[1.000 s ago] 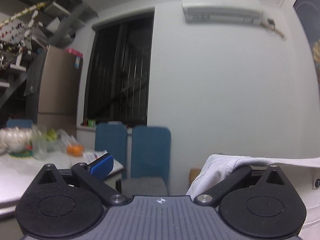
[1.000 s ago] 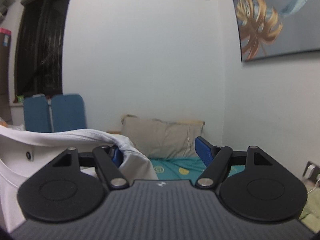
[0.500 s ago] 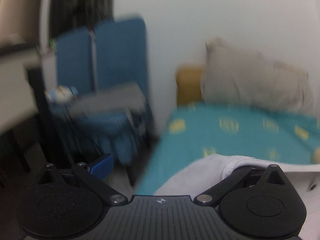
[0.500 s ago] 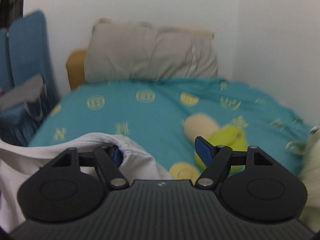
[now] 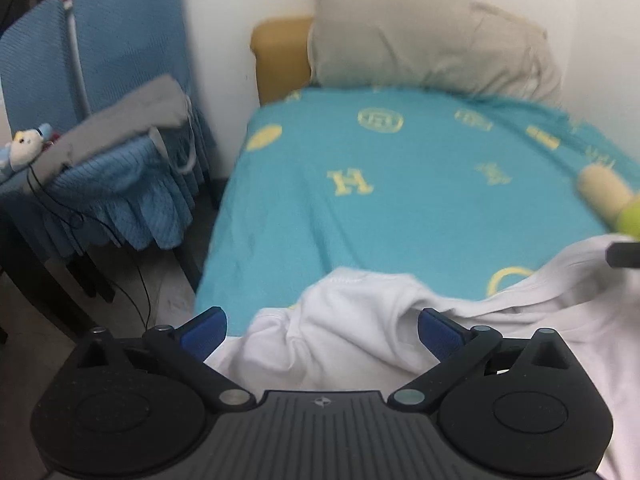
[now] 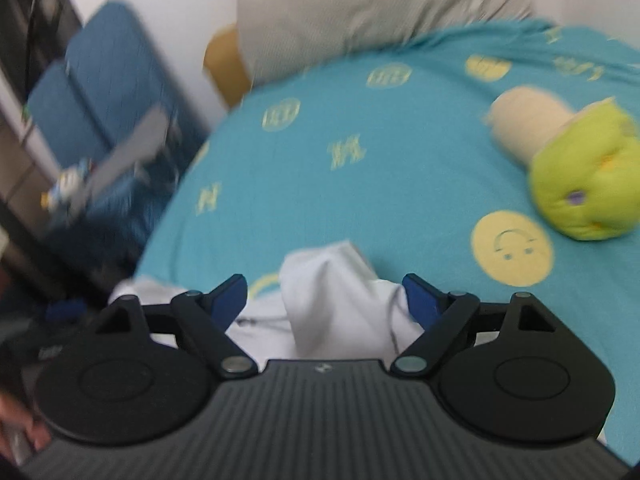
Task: Fold clothes
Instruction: 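Lay the T-shirt flat on the bed and open both grippers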
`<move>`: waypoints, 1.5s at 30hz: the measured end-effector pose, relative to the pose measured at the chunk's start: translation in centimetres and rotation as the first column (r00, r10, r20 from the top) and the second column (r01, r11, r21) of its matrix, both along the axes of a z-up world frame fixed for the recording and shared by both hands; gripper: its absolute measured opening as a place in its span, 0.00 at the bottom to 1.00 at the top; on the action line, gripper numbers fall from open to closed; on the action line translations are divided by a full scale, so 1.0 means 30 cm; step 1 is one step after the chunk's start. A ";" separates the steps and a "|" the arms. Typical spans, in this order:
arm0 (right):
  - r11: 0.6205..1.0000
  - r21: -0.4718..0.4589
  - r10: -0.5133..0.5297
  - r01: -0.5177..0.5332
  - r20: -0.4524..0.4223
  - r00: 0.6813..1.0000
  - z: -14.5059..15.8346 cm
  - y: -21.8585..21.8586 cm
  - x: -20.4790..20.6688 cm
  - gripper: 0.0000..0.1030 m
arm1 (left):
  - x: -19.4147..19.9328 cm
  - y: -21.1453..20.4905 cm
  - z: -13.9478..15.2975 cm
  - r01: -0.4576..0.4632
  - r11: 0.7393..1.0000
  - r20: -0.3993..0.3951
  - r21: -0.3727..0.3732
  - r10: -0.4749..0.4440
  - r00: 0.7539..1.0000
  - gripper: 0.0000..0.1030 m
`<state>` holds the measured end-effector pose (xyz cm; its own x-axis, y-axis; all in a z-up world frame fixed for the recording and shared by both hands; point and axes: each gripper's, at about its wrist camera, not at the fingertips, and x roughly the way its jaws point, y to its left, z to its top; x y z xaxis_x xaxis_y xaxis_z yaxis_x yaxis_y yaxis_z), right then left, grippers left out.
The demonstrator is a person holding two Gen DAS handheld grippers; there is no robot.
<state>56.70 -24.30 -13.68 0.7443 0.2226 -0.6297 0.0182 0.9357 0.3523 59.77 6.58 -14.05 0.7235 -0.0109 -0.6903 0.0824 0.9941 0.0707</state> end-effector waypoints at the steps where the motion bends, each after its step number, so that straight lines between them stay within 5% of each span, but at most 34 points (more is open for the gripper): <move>1: 1.000 -0.009 -0.016 0.016 0.023 1.000 0.030 0.009 -0.043 0.83 | -0.032 0.010 0.027 0.003 1.000 0.018 -0.007 -0.003 1.000 1.00; 6: 0.997 -0.047 -0.060 0.067 0.138 0.989 0.180 0.054 -0.295 0.83 | -0.318 0.041 0.195 0.011 0.998 0.110 -0.055 -0.005 0.994 1.00; 13: 0.998 -0.038 -0.038 0.049 0.247 0.968 0.359 0.130 -0.824 0.83 | -0.905 0.049 0.374 0.017 0.996 0.192 -0.082 -0.001 0.981 1.00; 20: 0.997 -0.069 -0.004 0.027 0.311 0.950 0.451 0.198 -1.285 0.83 | -1.416 0.064 0.473 0.006 0.996 0.278 -0.088 0.019 0.960 1.00; 23: 0.999 -0.042 -0.015 0.030 0.324 0.946 0.451 0.188 -1.410 0.83 | -1.519 0.068 0.470 0.010 0.996 0.260 -0.092 0.014 0.966 1.00; 28: 0.997 0.037 -0.077 0.068 0.329 0.941 0.402 0.151 -1.500 0.83 | -1.477 0.147 0.395 -0.058 0.973 0.140 -0.225 0.091 0.986 1.00; 34: 0.992 0.062 -0.127 0.114 0.265 0.956 0.307 0.127 -1.454 0.83 | -1.225 0.349 0.251 -0.247 0.853 -0.028 -0.460 0.264 0.964 0.99; 42: 0.987 0.058 -0.158 0.150 0.210 0.965 0.197 0.104 -1.297 0.81 | -0.860 0.621 0.030 -0.475 0.610 -0.218 -0.635 0.448 0.867 0.92; 45: 0.985 0.046 -0.171 0.165 0.180 0.969 0.148 0.094 -1.224 0.81 | -0.700 0.658 -0.084 -0.519 0.547 -0.270 -0.657 0.472 0.839 0.86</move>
